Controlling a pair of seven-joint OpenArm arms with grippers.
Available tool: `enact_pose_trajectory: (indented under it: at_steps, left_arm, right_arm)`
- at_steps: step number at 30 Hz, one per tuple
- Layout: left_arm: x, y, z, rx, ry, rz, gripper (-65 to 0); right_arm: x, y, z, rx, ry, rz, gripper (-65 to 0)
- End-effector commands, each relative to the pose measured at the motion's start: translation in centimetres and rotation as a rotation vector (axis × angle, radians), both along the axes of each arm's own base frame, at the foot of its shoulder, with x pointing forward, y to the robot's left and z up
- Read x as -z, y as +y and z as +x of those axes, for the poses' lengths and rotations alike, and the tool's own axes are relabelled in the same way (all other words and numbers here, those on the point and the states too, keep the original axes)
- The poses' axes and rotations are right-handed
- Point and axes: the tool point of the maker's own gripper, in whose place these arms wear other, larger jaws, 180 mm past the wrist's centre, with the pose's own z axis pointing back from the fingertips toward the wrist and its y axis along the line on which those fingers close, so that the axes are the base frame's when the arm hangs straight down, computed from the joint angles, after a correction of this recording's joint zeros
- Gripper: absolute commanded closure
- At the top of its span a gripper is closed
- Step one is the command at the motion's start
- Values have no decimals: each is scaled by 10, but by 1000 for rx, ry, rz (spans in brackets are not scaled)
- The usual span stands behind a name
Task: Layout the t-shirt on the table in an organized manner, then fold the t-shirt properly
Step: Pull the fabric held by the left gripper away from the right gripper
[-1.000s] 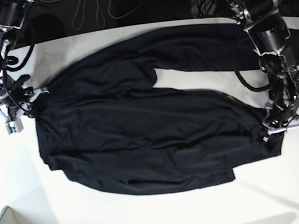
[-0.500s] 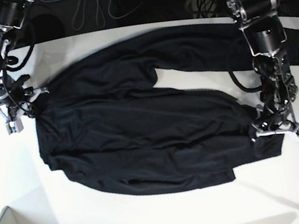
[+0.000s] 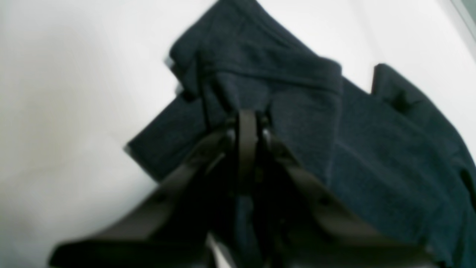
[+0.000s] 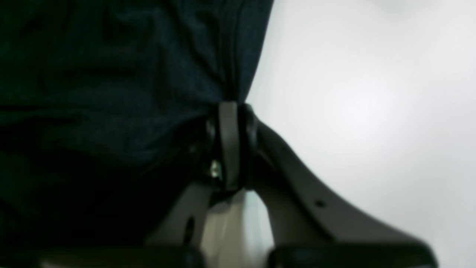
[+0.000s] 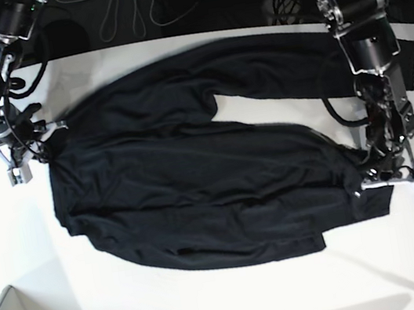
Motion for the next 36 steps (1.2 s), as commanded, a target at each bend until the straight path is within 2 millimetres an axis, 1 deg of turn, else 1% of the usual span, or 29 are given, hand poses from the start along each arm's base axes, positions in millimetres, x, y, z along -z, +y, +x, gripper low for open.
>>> enact_pose_trajectory:
  at_steps: [1, 3, 8, 11, 14, 15, 19, 26, 31, 34, 36]
  left_arm:
    - [-32, 17, 8, -35, -95, 32, -1]
    - [-49, 29, -3, -63, -139, 51, -1]
    - [-77, 42, -30, -93, -167, 38, -1]
    - [-93, 58, -58, -145, -189, 46, -1]
    - [-104, 67, -83, -177, -195, 59, -1]
    - [-105, 68, -90, -185, -191, 63, -1]
    - [-97, 77, -123, -214, -150, 92, -1]
    - [-58, 78, -165, -213, -23, 108, -1]
    - [-42, 69, -176, -217, 11, 79, -1]
    - [-40, 67, -181, -215, 20, 79, -1]
    - [-37, 67, -182, -216, 26, 75, -1]
  right_arm:
    - [12, -4, -15, -6, 92, -34, 0]
    - [11, -5, -15, -7, 89, -37, 0]
    - [11, -6, -14, -7, 89, -38, 0]
    - [11, -5, -14, -6, 89, -35, 0]
    - [11, -5, -13, -6, 87, -34, 0]
    - [11, -5, -12, -6, 85, -34, 0]
    - [11, -5, -12, -8, 85, -34, 0]
    - [11, -7, -14, -8, 90, -39, 0]
    - [9, -9, -14, -4, 86, -45, 0]
    - [8, -16, -16, -2, 89, -60, 0]
    - [11, -18, -22, -3, 102, -63, 0]
